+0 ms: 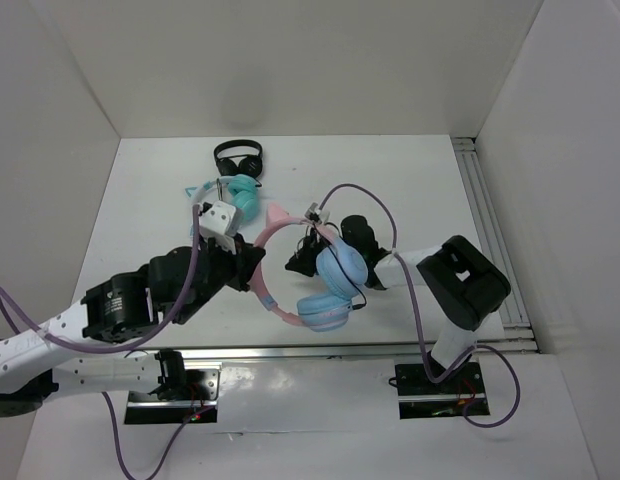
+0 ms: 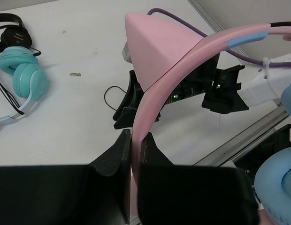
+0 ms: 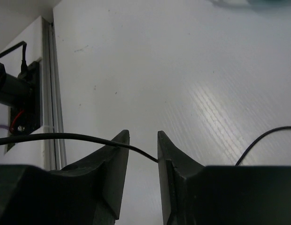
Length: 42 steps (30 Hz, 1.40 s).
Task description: Wrap the headphones
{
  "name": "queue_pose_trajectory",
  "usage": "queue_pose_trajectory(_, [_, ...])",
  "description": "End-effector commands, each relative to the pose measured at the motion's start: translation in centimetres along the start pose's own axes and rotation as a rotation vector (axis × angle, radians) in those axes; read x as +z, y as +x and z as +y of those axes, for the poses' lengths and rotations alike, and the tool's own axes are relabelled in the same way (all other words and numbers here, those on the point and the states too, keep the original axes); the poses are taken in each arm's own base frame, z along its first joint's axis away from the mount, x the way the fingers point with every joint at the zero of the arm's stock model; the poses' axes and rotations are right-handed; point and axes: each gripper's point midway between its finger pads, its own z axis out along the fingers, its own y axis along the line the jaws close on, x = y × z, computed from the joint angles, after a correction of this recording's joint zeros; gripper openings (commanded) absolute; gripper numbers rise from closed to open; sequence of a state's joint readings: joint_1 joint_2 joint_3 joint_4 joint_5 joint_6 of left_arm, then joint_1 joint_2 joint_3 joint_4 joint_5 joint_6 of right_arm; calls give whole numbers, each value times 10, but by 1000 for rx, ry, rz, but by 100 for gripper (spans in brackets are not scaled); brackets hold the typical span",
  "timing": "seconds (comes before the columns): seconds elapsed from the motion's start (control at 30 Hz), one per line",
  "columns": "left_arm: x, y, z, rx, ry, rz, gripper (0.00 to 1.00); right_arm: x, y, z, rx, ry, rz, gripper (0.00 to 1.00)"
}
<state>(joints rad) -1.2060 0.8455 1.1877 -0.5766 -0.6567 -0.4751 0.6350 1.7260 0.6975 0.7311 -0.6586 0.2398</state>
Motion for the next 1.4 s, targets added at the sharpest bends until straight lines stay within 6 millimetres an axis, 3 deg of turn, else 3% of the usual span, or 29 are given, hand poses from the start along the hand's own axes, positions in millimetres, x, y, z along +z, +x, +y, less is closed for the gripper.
queue_pose_trajectory(0.0, [-11, -49, -4, -177, 0, -136, 0, 1, -50, 11, -98, -42, -189, 38])
queue_pose_trajectory(0.03, [-11, -50, 0, -189, -23, -146, 0, 0, -48, 11, -87, -43, -188, 36])
queue_pose_trajectory(0.1, [-11, -45, 7, -219, -63, -137, 0, -1, -49, 11, -88, -39, -204, 5])
queue_pose_trajectory(0.13, [-11, -45, 15, -236, -112, -149, 0, -2, -46, 9, -80, -23, -203, 0])
queue_pose_trajectory(0.23, [-21, -50, 42, -339, -253, -185, 0, -6, -34, 7, -38, -14, -206, 0])
queue_pose_trajectory(0.3, [-23, -37, 58, -408, -361, -168, 0, -10, -33, 12, -27, -26, -231, 0])
queue_pose_trajectory(0.37, [-25, -39, 69, -437, -441, -196, 0, -14, -20, 12, -9, -8, -229, 0])
queue_pose_trajectory(0.47, [-23, -42, 84, -483, -536, -227, 0, -13, -9, 31, 8, -25, -206, 0])
queue_pose_trajectory(0.53, [-13, -46, 99, -485, -619, -237, 0, -4, 4, 46, -16, -39, -164, 0])
queue_pose_trajectory(0.6, [2, -57, 97, -516, -590, -232, 0, -1, 16, 48, -24, -11, -122, 0])
queue_pose_trajectory(0.67, [13, -67, 110, -484, -598, -234, 0, 2, 19, 53, -30, -8, -103, 0])
queue_pose_trajectory(0.7, [20, -75, 102, -516, -533, -236, 0, 2, 25, 50, -15, 10, -80, 0])
queue_pose_trajectory(0.73, [25, -76, 112, -503, -554, -232, 0, 1, 24, 48, -24, 20, -80, 0])
queue_pose_trajectory(0.83, [31, -78, 114, -491, -507, -200, 0, -4, 18, 35, -22, 118, -92, 0])
queue_pose_trajectory(0.87, [34, -75, 114, -472, -504, -181, 0, -10, 3, 24, -25, 206, -140, 0])
queue_pose_trajectory(0.93, [35, -69, 113, -425, -484, -137, 0, -25, 4, -2, -2, 367, -141, 0])
queue_pose_trajectory(0.97, [31, -69, 114, -416, -471, -127, 0, -39, -9, -27, 15, 514, -186, 0])
queue_pose_trajectory(1.0, [29, -64, 113, -395, -463, -108, 0, -41, -20, -36, 21, 558, -195, 1])
queue_pose_trajectory(1.03, [24, -62, 116, -384, -465, -97, 0, -47, -8, -48, 46, 613, -126, 2])
queue_pose_trajectory(1.07, [18, -58, 118, -341, -460, -70, 0, -56, -8, -67, 65, 686, -109, 17])
queue_pose_trajectory(1.13, [10, -53, 111, -294, -402, -9, 0, -64, -7, -78, 84, 736, -75, 33])
queue_pose_trajectory(1.17, [-1, -38, 116, -269, -429, 65, 0, -66, -11, -75, 80, 731, -92, 45])
queue_pose_trajectory(1.2, [-5, -38, 115, -265, -428, 87, 0, -72, -28, -63, 64, 699, -151, 58])
queue_pose_trajectory(1.23, [-8, -30, 115, -257, -433, 123, 0, -80, -28, -59, 46, 681, -181, 84])
queue_pose_trajectory(1.27, [-15, -30, 116, -256, -434, 127, 0, -84, -33, -50, 12, 647, -201, 100])
queue_pose_trajectory(1.37, [-28, -24, 113, -253, -408, 161, 0, -96, -53, -15, -90, 492, -269, 100])
